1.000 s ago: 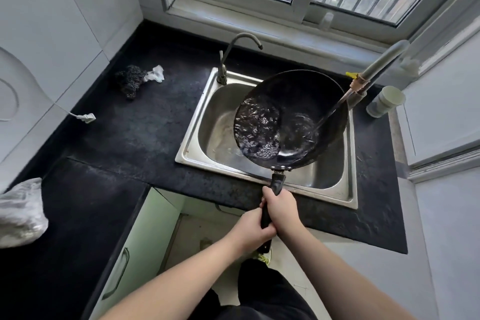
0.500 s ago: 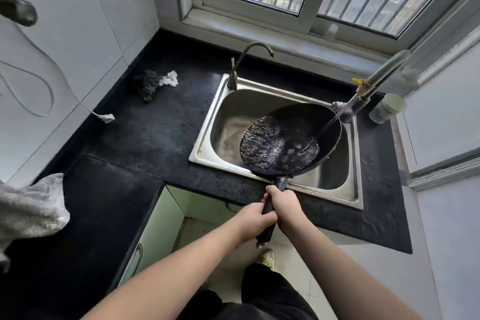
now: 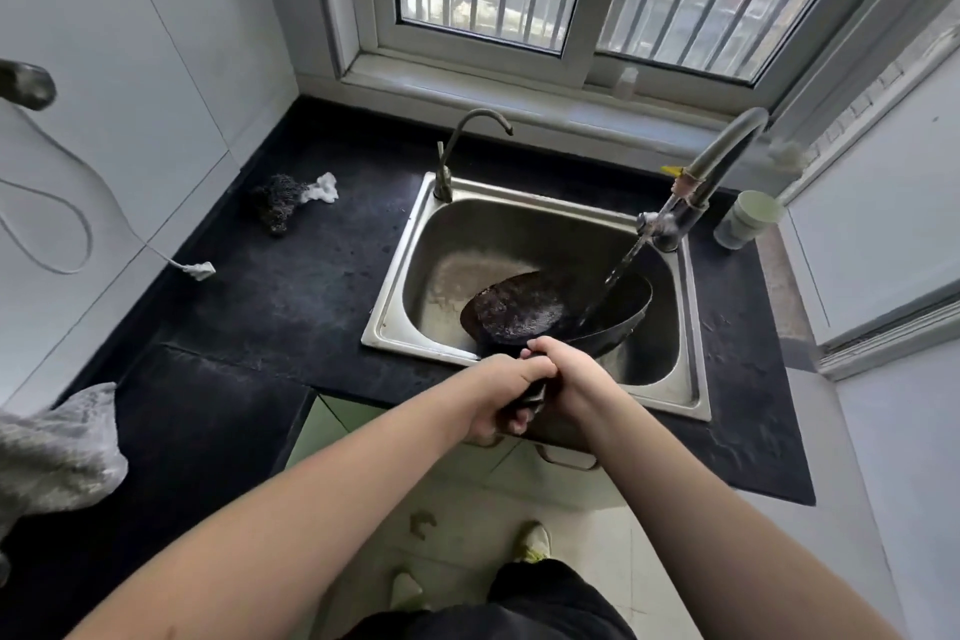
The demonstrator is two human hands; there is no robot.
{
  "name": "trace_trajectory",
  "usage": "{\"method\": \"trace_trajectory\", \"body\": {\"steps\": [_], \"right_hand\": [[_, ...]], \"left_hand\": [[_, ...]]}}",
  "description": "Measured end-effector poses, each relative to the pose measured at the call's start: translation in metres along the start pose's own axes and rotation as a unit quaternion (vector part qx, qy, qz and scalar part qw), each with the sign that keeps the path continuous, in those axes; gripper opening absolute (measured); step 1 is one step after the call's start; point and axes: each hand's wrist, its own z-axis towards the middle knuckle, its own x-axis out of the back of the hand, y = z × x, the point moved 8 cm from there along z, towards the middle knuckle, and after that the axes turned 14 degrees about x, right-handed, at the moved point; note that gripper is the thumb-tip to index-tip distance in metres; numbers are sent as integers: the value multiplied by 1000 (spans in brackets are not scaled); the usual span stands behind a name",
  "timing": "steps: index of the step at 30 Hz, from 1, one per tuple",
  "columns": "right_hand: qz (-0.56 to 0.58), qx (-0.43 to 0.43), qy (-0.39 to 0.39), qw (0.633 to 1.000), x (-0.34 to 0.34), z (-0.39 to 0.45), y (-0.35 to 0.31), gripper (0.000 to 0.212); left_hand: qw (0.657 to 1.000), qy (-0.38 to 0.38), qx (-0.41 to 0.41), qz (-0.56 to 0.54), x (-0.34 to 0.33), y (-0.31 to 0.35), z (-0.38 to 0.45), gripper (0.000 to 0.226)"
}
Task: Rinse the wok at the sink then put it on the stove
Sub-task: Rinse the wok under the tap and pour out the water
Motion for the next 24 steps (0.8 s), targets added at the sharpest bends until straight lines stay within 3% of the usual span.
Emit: {"method": "trace_trajectory", "body": {"steps": [14, 19, 21, 24], "right_hand": [[54, -87, -158, 982, 8, 28, -22, 39], [113, -99, -213, 966, -5, 37, -11, 15], [139, -104, -230, 958, -8, 41, -7, 23], [164, -130, -247, 946, -11, 38, -7, 15]], "left_hand": [[986, 125, 61, 89, -17, 54, -2, 25], [964, 182, 63, 184, -20, 61, -2, 27], [951, 206, 54, 224, -21, 65, -3, 22], [922, 244, 51, 296, -20, 73, -8, 21]]}}
